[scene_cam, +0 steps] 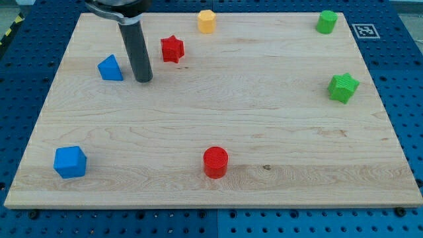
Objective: Slide the red star right a bit
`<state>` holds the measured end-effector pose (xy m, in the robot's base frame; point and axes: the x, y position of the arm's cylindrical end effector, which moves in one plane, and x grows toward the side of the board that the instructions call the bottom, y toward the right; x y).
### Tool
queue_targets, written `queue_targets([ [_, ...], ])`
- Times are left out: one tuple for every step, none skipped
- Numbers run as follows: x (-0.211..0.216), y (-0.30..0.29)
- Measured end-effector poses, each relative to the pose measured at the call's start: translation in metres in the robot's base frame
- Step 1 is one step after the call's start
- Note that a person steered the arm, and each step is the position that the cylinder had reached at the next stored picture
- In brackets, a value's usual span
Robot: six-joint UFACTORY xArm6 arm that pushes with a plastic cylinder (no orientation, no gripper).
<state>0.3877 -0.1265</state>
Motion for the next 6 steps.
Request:
queue_targets([
  [-0.015,0.007],
  [-0.037,0.006],
  [-0.056,0.004],
  [-0.076,0.01],
  [-0.094,0.026],
  [-0.11,0.044],
])
